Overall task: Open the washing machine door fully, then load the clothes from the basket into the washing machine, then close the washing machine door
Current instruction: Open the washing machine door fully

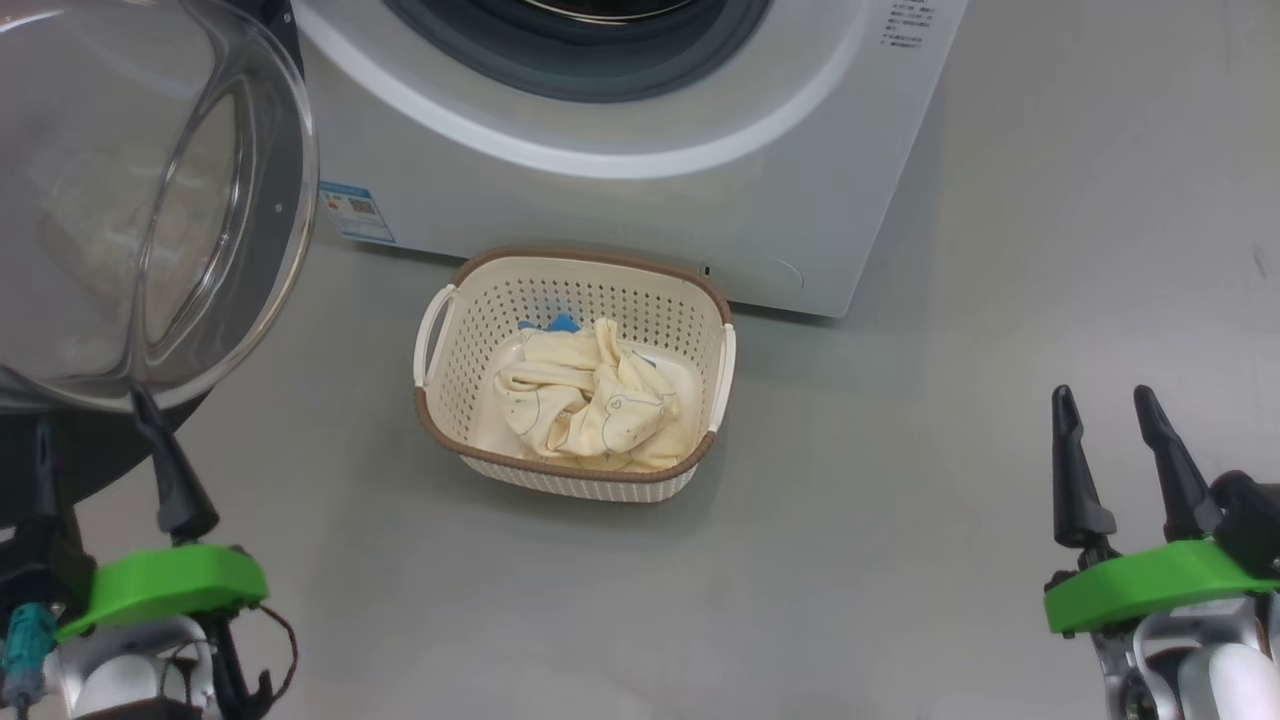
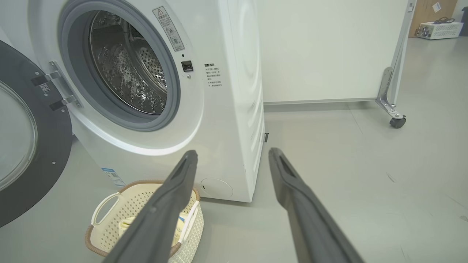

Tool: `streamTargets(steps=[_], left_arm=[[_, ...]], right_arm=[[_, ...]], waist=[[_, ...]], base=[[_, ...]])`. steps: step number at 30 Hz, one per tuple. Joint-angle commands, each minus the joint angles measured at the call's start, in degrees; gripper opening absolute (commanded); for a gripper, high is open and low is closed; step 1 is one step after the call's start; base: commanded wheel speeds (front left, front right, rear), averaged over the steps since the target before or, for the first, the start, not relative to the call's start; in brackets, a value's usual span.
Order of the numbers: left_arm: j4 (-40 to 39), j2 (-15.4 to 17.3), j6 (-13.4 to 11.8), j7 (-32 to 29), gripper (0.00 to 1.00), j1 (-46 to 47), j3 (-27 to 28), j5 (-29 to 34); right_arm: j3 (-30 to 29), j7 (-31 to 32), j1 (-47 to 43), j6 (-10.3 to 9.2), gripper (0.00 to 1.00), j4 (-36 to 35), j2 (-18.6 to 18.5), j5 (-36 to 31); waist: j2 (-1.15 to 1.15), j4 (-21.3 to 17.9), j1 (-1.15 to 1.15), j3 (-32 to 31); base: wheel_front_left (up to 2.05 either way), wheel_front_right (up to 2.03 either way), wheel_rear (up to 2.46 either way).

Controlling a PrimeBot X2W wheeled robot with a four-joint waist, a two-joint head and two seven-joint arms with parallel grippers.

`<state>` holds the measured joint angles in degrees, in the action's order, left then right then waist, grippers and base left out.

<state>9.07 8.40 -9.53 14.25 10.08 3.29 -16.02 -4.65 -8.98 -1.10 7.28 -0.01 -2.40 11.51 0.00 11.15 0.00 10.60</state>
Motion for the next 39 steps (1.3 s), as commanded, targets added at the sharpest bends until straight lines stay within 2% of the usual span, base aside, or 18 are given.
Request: streamTargets(steps=[1,10,16,26,39], left_arm=[[-2.73,1.01,0.32,0.04,1.00,0.33,1.01,1.11],[-3.58,-1.07,3.03,-0.22,1.00,-1.74,-6.08,3.03],[-1.78,-2.06,4.22,-0.56,1.00,-1.68,-9.41,3.44],[1.31,-2.21,5.80,-1.10,1.00,-1.30,-11.74,2.99],[3.57,-2.36,5.94,-0.15,1.00,-1.39,-13.20,3.33]], right_arm=[[1.59,-0.01,0.22,0.21,1.00,-2.28,-0.48,-0.60],[2.98,0.02,-1.25,0.21,1.00,-2.52,-0.48,-0.71],[6.12,0.23,-1.99,0.21,1.00,-2.30,-0.48,-1.14],[8.77,0.42,-2.61,0.21,1.00,-3.30,-0.48,-2.69],[9.12,0.80,-3.86,0.21,1.00,-4.65,-0.48,-2.90]], waist=[[0.00,-0.67,0.00,-0.69],[0.00,-4.03,0.00,-3.05],[0.00,-7.45,0.00,-4.81],[0.00,-13.73,0.00,-6.66],[0.00,-16.56,0.00,-7.73]], base=[[0.00,0.00,0.00],[0.00,0.00,0.00],[0.00,0.00,0.00],[0.00,0.00,0.00],[0.00,0.00,0.00]])
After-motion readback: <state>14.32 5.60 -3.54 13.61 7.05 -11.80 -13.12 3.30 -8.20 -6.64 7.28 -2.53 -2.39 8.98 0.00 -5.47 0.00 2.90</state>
